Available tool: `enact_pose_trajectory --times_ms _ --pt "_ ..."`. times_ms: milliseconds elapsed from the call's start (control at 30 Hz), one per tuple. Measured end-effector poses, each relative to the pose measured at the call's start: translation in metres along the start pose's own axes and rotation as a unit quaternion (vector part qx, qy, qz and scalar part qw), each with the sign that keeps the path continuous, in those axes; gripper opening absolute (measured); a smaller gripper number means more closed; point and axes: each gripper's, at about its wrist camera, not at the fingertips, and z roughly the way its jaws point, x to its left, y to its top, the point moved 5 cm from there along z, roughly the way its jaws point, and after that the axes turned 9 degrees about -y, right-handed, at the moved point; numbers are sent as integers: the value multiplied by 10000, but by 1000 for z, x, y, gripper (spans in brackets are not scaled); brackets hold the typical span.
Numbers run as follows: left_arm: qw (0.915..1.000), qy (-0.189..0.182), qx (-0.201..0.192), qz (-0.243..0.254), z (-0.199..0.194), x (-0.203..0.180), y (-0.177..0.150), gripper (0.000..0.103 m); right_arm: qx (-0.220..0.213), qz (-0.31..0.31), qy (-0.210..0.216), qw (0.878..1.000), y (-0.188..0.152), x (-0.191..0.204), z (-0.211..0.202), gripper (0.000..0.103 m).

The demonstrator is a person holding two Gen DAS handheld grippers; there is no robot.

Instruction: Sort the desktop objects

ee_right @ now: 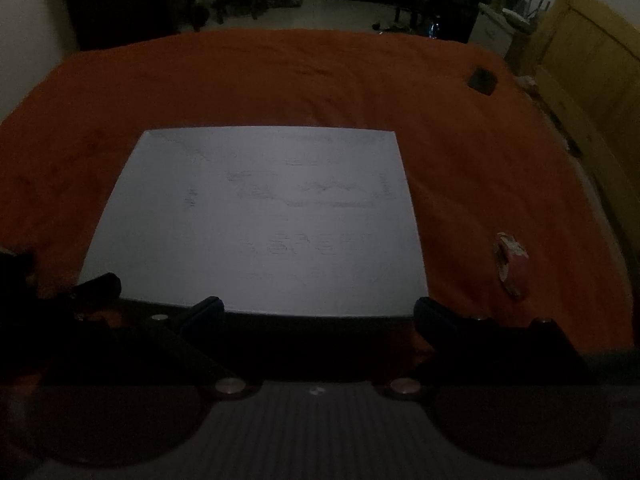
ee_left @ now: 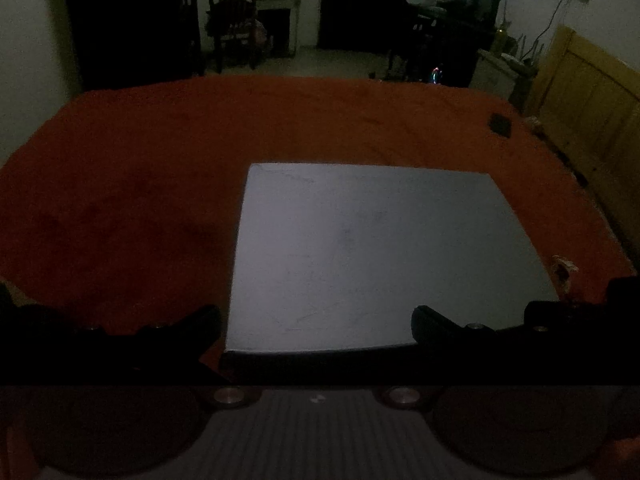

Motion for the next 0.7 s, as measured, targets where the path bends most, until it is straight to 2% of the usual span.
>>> enact_pose_trajectory --times_ms 433,700 --pt "9999 -54 112 -110 -10 -6 -3 103 58 -58 94 9999 -1 -6 4 103" --pt "9999 37 84 -115 -24 -4 -7 103 96 -115 198 9997 -1 -7 5 103"
